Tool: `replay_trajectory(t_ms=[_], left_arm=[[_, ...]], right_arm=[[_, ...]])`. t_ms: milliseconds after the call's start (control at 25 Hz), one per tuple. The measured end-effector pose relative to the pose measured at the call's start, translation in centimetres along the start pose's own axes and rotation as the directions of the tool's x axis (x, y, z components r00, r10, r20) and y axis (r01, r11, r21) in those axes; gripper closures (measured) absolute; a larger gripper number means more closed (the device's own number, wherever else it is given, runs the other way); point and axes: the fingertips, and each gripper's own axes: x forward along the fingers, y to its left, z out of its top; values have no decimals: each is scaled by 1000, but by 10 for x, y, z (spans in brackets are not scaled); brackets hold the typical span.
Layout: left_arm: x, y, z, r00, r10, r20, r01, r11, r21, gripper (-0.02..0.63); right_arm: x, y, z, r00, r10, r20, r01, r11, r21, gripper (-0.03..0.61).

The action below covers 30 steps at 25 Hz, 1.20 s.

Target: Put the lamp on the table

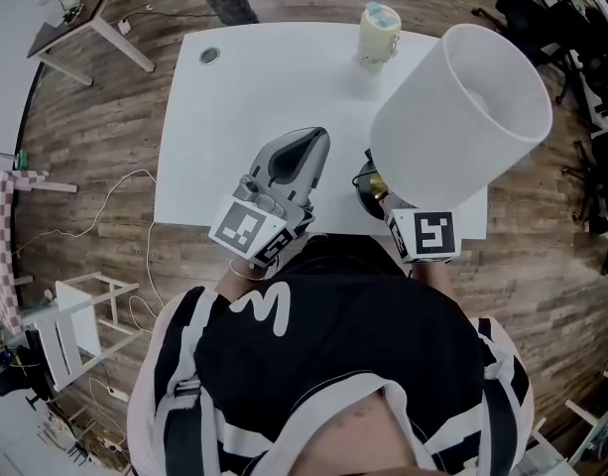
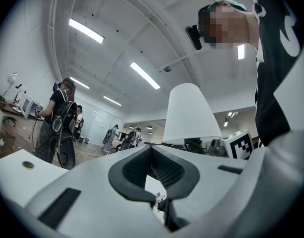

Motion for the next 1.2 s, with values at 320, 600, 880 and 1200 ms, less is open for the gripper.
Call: replay_trajectory(t_ms=[320, 600, 880, 1200], left_arm=[[0, 14, -3, 999, 43, -15, -43, 999, 7, 609], [-19, 35, -9, 993, 111, -32, -111, 994, -3, 609], [-40, 56, -15, 981, 191, -43, -191, 982, -2, 608], [-65, 78, -24, 960, 271, -67, -272, 962, -12, 609]], right_arm=[[22, 2, -5, 999, 46, 1, -46, 999, -8, 410], [53, 15, -7, 995, 96, 22, -95, 995, -16, 410], [87, 26, -22, 992, 124, 32, -123, 992, -22, 410], [124, 46, -42, 985, 172, 23, -172, 985, -33, 410]])
